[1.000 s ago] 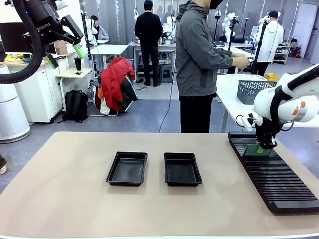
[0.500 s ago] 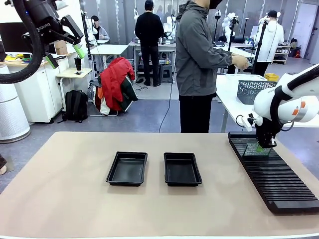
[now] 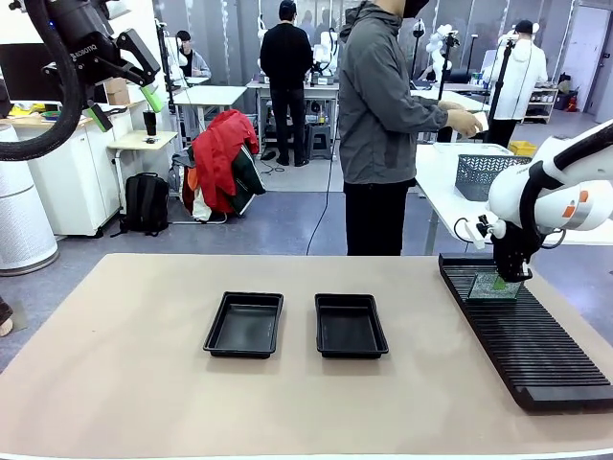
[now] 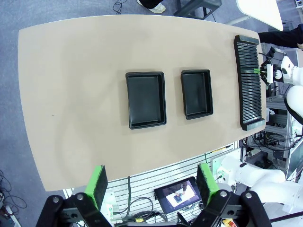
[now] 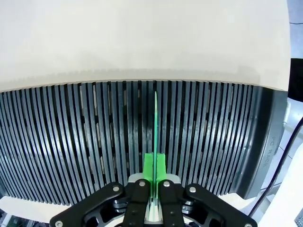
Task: Inspect and transfer BCBs to ESD trays.
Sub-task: Pick up the Blank PCB from the PCB Rack and place it in the left ESD tray.
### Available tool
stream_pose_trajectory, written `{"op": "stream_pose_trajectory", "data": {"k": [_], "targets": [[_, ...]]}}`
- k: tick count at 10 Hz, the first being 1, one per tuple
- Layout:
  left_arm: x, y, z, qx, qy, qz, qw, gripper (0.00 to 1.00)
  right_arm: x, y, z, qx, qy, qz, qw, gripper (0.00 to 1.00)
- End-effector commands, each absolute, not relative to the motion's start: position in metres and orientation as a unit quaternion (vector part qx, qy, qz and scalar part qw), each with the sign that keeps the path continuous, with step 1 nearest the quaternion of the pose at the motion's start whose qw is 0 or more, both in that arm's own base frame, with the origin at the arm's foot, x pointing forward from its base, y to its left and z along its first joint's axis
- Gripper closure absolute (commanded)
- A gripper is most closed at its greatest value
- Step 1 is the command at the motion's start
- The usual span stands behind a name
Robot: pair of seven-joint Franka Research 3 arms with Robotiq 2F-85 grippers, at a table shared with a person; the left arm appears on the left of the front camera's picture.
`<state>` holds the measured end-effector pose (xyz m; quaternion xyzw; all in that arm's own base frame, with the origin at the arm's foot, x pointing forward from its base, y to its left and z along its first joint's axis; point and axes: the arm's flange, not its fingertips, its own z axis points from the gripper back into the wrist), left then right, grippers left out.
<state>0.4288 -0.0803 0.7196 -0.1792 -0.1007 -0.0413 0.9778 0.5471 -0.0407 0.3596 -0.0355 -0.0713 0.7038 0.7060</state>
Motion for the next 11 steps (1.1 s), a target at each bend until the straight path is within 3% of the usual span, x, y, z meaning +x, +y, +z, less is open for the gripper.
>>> {"op": "stream_pose_trajectory", "data": {"k": [1, 7, 11], "targets": [[0.429, -0.079, 0.719, -0.177, -0.103, -0.040, 0.978, 0.00, 0.549, -0.037, 0.386, -0.040, -0.069, 0.699, 0.710, 1.00], [0.429, -0.079, 0.719, -0.177, -0.103, -0.040, 0.978, 0.00, 0.526, -0.018, 0.515, -0.017, -0.036, 0.678, 0.734, 1.00], [0.429, -0.079, 0.719, -0.177, -0.103, -0.040, 0.978, 0.00, 0.512, -0.026, 0.572, -0.002, -0.026, 0.651, 0.759, 1.00]]}}
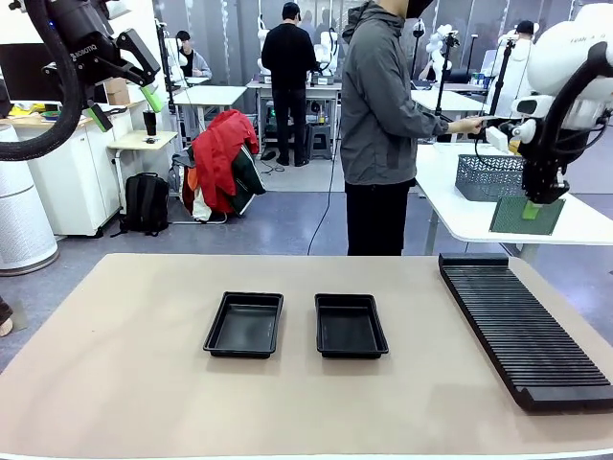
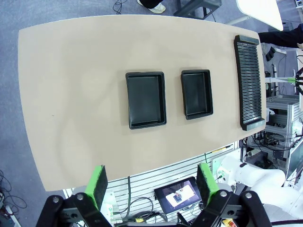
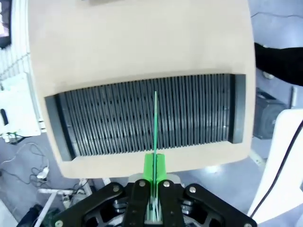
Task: Inspect and transfer BCBs to ESD trays.
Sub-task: Pick up the Blank PCB from the PCB Rack and place it in the left ESD tray.
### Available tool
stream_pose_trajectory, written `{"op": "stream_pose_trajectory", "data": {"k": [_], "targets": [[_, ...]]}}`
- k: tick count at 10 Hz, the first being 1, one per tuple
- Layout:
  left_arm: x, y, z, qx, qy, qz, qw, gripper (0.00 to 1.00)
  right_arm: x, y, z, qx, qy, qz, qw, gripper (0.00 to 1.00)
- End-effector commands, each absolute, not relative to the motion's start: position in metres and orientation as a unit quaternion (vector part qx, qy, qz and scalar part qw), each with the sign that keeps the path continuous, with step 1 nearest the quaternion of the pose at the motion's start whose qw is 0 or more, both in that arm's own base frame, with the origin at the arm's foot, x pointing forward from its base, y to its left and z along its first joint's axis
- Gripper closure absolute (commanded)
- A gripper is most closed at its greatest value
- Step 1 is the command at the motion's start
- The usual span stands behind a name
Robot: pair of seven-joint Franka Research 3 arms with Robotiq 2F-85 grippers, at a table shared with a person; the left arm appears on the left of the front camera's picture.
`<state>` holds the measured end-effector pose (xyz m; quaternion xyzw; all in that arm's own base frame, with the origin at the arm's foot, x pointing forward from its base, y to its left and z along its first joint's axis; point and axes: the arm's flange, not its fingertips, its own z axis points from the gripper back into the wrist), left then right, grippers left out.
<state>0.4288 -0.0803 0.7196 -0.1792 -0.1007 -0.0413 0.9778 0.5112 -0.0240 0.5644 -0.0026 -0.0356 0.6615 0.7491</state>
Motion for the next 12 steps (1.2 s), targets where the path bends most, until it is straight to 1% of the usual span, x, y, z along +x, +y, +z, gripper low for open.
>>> {"op": "stream_pose_trajectory", "data": {"k": [1, 3, 5, 6, 12], "targets": [[0.429, -0.079, 0.719, -0.177, -0.103, -0.040, 0.978, 0.00, 0.509, -0.028, 0.584, 0.001, -0.028, 0.646, 0.763, 1.00], [0.429, -0.079, 0.719, -0.177, -0.103, -0.040, 0.978, 0.00, 0.503, -0.031, 0.597, 0.000, -0.029, 0.637, 0.771, 1.00], [0.429, -0.079, 0.719, -0.177, -0.103, -0.040, 0.978, 0.00, 0.497, -0.032, 0.599, -0.017, -0.045, 0.646, 0.762, 1.00], [0.429, -0.079, 0.719, -0.177, -0.103, -0.040, 0.978, 0.00, 0.503, -0.033, 0.599, -0.003, -0.039, 0.649, 0.760, 1.00], [0.429, -0.079, 0.719, -0.177, -0.103, -0.040, 0.978, 0.00, 0.503, -0.033, 0.599, -0.003, -0.039, 0.649, 0.760, 1.00]]}}
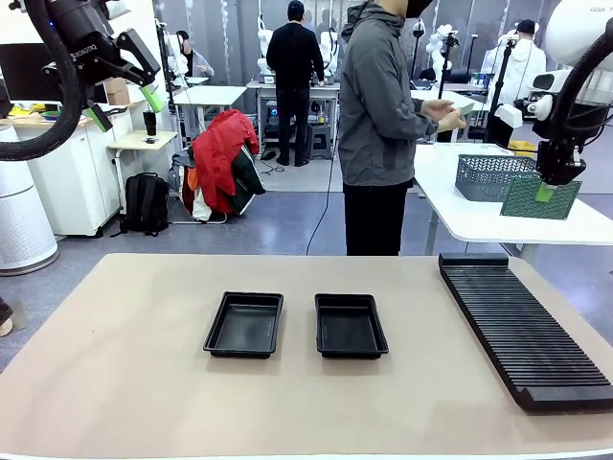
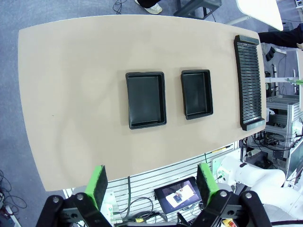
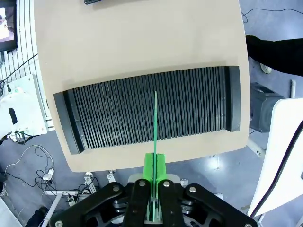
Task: Inspect and transfer BCBs to ESD trays.
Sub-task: Pick up the Blank PCB from the PCB Rack and place it in the left ESD tray.
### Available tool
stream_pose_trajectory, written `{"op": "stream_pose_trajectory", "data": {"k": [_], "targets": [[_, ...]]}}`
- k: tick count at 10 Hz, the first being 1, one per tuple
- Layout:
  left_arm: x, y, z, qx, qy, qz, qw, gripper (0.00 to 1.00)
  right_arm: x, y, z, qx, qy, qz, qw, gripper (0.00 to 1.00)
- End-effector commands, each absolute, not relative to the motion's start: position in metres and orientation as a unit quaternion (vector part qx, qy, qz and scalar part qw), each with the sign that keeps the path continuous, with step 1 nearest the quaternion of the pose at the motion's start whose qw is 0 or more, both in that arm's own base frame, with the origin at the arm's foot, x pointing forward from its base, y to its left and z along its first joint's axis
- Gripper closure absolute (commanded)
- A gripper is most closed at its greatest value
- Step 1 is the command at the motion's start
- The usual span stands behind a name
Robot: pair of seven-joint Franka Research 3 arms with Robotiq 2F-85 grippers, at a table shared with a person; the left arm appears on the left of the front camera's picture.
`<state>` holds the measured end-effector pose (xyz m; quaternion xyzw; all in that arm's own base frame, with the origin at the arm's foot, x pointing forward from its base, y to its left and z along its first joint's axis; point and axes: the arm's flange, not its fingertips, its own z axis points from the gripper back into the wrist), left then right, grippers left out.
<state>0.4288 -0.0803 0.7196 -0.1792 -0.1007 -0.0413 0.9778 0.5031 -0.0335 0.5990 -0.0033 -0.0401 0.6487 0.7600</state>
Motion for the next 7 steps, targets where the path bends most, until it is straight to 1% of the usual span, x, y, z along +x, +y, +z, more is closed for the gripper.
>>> {"op": "stream_pose_trajectory", "data": {"k": [1, 7], "targets": [[0.4294, -0.0790, 0.7192, -0.177, -0.103, -0.040, 0.978, 0.00, 0.5032, -0.0335, 0.5989, -0.003, -0.039, 0.649, 0.760, 1.00], [0.4294, -0.0790, 0.7192, -0.177, -0.103, -0.040, 0.978, 0.00, 0.5032, -0.0335, 0.5989, -0.003, -0.039, 0.649, 0.760, 1.00]]}}
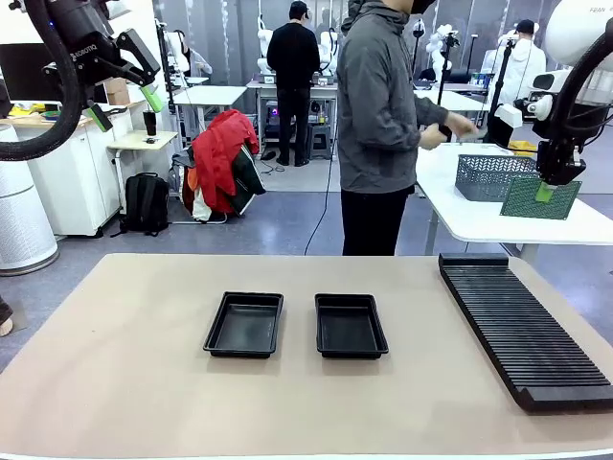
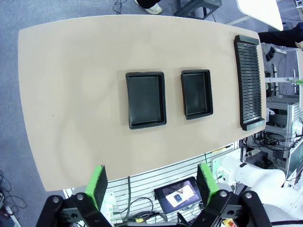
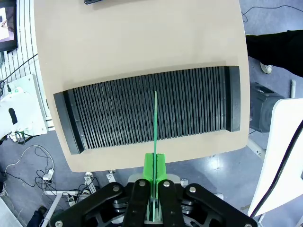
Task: Inspect and transfer BCBs to ESD trays.
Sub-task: Pick up the Blank PCB from the PCB Rack and place it in the left ESD tray.
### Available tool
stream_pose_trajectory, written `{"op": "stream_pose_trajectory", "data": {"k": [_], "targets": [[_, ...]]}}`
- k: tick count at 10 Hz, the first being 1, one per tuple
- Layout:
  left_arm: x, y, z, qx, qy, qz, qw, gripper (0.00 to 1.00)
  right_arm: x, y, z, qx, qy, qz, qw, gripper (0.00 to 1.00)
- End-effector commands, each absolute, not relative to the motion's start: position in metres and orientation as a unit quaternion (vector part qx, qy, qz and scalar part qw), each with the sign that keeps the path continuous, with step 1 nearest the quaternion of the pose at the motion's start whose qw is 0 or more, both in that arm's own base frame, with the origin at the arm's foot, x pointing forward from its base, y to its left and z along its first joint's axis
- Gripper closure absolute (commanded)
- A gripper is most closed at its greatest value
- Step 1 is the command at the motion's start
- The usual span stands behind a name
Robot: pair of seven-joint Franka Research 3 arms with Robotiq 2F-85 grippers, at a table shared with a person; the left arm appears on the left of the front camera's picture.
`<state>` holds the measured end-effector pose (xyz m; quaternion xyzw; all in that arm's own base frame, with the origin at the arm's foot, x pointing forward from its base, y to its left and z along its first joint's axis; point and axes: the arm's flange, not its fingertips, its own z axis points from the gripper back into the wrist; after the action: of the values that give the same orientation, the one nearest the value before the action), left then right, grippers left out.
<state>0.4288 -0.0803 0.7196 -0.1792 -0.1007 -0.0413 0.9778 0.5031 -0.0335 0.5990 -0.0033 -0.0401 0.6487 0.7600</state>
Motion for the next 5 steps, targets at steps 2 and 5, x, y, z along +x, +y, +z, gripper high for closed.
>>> {"op": "stream_pose_trajectory", "data": {"k": [2, 5], "targets": [[0.429, -0.079, 0.719, -0.177, -0.103, -0.040, 0.978, 0.00, 0.507, -0.022, 0.600, 0.007, -0.060, 0.616, 0.785, 0.97], [0.429, -0.079, 0.719, -0.177, -0.103, -0.040, 0.978, 0.00, 0.509, 0.014, 0.600, 0.039, -0.064, 0.535, 0.841, 0.97]]}}
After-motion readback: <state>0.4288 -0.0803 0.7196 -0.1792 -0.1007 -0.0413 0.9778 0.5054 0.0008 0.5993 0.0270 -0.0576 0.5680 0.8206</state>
